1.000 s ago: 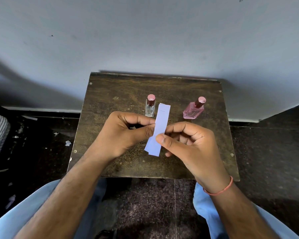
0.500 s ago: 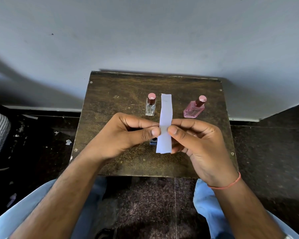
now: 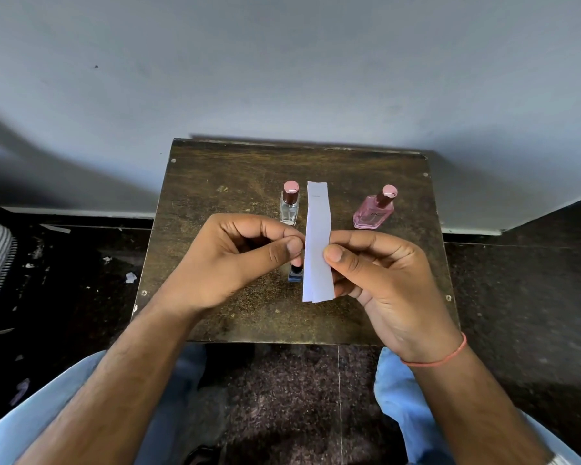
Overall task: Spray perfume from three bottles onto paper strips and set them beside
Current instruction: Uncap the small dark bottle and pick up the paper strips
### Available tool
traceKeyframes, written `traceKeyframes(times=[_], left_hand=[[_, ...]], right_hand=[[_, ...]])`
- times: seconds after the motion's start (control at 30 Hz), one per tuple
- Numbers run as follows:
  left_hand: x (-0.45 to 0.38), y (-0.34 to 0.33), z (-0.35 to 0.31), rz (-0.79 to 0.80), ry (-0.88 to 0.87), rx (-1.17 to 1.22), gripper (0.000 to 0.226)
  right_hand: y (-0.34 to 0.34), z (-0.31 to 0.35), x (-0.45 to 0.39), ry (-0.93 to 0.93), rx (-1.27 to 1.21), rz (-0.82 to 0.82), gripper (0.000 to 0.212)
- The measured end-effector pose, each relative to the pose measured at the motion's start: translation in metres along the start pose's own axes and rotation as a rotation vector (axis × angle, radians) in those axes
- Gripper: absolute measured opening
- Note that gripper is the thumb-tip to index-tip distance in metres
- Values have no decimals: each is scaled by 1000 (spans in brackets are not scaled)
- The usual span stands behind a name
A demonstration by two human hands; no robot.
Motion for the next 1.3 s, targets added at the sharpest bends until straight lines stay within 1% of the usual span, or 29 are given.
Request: traceKeyframes(times=[0.1, 0.17, 0.3, 0.4, 0.53, 0.57, 0.7, 0.77, 0.87, 0.93, 1.0, 1.1, 1.17, 1.23, 1.3], left_hand=[[-1, -2, 2, 4, 3, 2, 23], [-1, -5, 4, 32, 5, -20, 23], [-4, -11, 4, 87, -2, -56, 32], [-2, -12, 2, 78, -16, -82, 34], [0, -9, -1, 26, 4, -64, 27], [0, -8, -2, 16, 6, -62, 28], [1, -11, -6, 54, -3, -69, 28], [1, -8, -7, 26, -4, -62, 26], [0, -2, -10, -42, -32, -124, 17], [0, -1, -12, -59, -48, -176, 14], [0, -2, -12, -56, -56, -204, 12], [0, -4, -12, -62, -43, -197, 13], [0, -6, -13, -62, -39, -178, 12], [-1, -8, -13, -64, -38, -175, 12], [-1, -8, -11, -93, -32, -186, 12]], right_hand=[[2, -1, -1, -2, 6, -10, 35], [2, -1, -1, 2, 2, -13, 36], [2, -1, -1, -1, -13, -13, 29], [2, -1, -1, -8, -22, -13, 26], [1, -1, -1, 6, 12, 4, 30], [0, 0, 0, 12, 14, 6, 32], [1, 1, -1, 37, 64, 7, 40], [1, 0, -2, 45, 50, 12, 40], [2, -1, -3, 48, 47, 14, 46], [3, -1, -2, 51, 59, 20, 49], [3, 0, -2, 68, 83, 25, 46], [3, 3, -1, 116, 135, 29, 28], [1, 7, 0, 155, 170, 37, 20], [0, 8, 0, 173, 205, 40, 16], [1, 9, 0, 188, 250, 26, 18]])
Point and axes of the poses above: each hand's wrist, its own x-axis away from the middle knuckle, its own y-axis out of the back of the hand, z = x × y, the point moved 8 cm from there along -x, towards the middle knuckle, and after that the axes turned 10 degrees about y, right-handed, at the moved point
